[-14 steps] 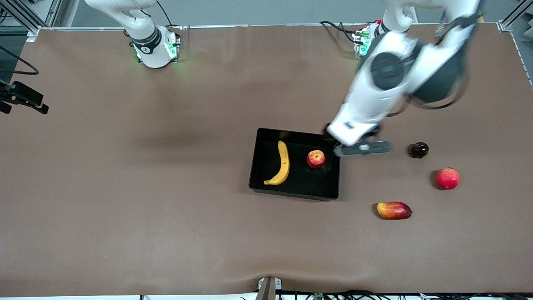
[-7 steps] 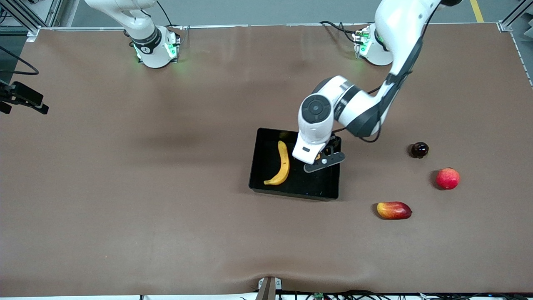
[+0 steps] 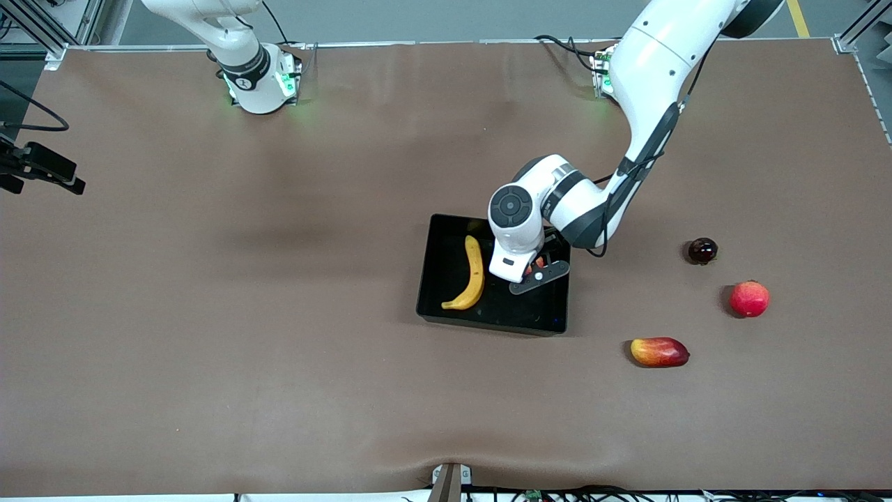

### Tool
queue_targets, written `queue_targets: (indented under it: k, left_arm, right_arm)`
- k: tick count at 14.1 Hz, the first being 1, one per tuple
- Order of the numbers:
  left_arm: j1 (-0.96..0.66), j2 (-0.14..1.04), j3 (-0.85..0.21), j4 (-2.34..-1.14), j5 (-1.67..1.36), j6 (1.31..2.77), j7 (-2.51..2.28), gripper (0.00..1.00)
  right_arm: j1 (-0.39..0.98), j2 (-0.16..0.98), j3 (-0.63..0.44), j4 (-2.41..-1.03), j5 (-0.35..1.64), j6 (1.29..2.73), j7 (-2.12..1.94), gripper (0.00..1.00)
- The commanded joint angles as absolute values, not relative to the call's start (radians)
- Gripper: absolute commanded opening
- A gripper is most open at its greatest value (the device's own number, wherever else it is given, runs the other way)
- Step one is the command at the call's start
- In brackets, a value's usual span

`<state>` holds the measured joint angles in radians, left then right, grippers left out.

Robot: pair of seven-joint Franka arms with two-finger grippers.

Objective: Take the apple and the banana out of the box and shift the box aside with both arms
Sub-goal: 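Lower the left gripper and grasp the small red-yellow apple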

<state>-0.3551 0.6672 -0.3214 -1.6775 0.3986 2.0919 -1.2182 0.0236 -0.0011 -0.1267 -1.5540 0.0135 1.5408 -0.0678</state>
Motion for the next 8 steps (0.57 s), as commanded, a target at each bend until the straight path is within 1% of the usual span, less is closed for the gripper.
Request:
queue_targets:
  k: [1,2,3,5,8]
  left_arm:
    - [-0.353,0.681,-0.324,-1.684,0.422,2.135,-1.25,0.51]
    - [-0.35,0.677,-0.324,-1.683,0.422,2.135,-1.25,0.15]
    - [-0.344,0.666,-0.322,-1.68,0.423,2.131,-1.226,0.0]
    - [-0.318,0.614,-0.324,-1.672,0.408,2.123,-1.149,0.0]
    - [-0.275,0.496,-0.327,-1.634,0.341,2.022,-1.05,0.0]
  right_arm:
    - [0.005,0.008,-0.11,-1.534,0.011,1.528,-0.075,1.0]
    - [0.008,0.008,-0.11,-1.534,0.011,1.528,-0.075,1.0]
    - [0.008,0.009,-0.11,-1.534,0.011,1.528,-0.075,1.0]
    - [0.008,0.014,-0.11,-1.534,0.011,1.528,-0.077,1.0]
    - [0.006,0.014,-0.11,-1.534,0.011,1.528,-0.077,1.0]
